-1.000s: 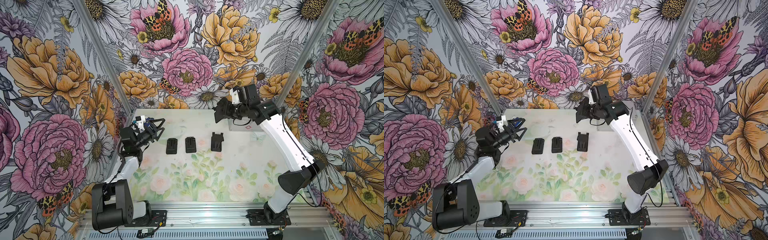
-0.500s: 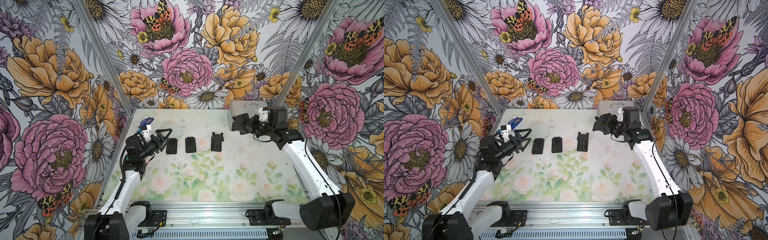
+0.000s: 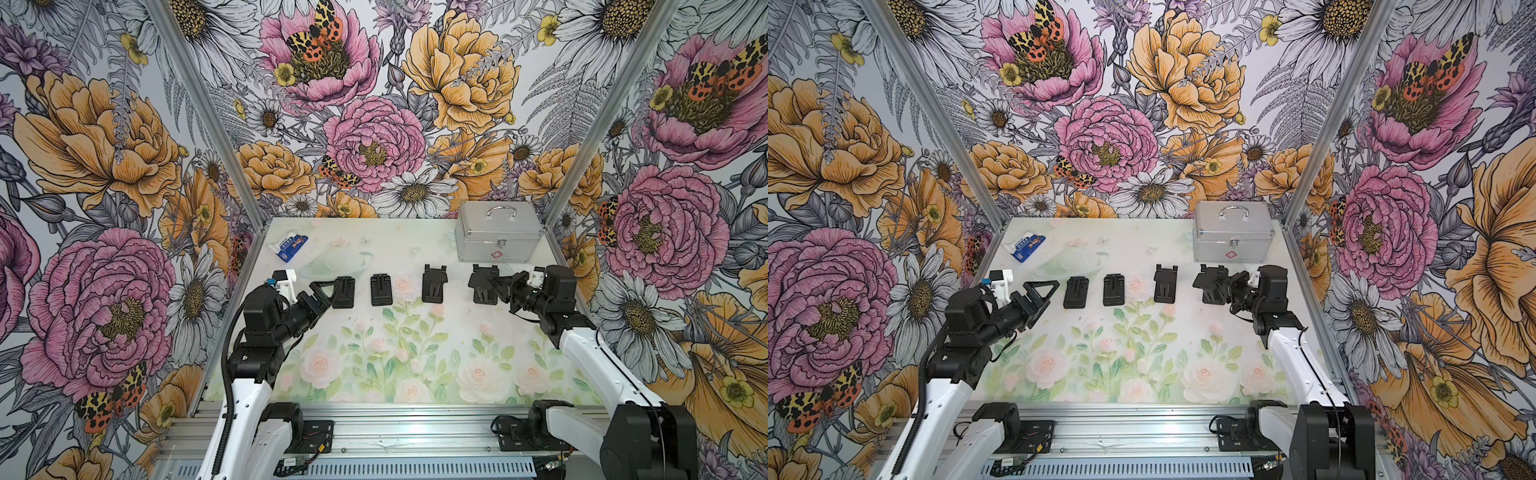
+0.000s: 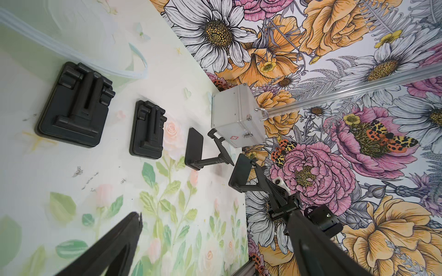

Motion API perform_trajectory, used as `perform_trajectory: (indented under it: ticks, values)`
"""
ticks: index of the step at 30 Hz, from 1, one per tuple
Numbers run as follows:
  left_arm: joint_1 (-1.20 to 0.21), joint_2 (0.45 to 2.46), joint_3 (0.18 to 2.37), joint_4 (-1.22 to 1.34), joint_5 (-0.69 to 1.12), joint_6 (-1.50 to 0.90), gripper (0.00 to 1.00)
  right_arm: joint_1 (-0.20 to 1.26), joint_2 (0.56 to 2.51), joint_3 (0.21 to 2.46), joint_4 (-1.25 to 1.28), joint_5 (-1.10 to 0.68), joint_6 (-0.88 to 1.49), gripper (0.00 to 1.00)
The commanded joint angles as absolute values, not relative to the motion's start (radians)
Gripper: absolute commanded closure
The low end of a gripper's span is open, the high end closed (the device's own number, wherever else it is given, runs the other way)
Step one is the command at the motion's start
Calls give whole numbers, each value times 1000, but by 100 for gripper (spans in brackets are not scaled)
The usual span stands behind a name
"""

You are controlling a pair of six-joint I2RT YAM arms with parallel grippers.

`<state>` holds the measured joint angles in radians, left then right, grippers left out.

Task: Open the phone stand
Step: Place the phone stand at the center of the board.

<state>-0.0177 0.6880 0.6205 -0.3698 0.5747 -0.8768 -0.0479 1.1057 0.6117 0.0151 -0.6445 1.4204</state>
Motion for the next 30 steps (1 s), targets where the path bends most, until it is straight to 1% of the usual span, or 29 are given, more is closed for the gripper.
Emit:
perform_trajectory:
  ticks: [1,6,9,23,30]
  values:
    - [-24,691,613,-449,545,-820,1,-60,1089,554,245,-673,1532,100]
    - [-24,722,633,-455,551,-799,1,-88,1122,434,425,-673,1629,100]
    - [-25,732,639,-455,551,-793,1,-101,1145,394,486,-677,1649,100]
    - [-29,745,644,-456,546,-792,1,-146,1284,305,706,-693,1702,100]
    - [-33,747,644,-455,540,-799,1,-171,1398,255,897,-686,1788,100]
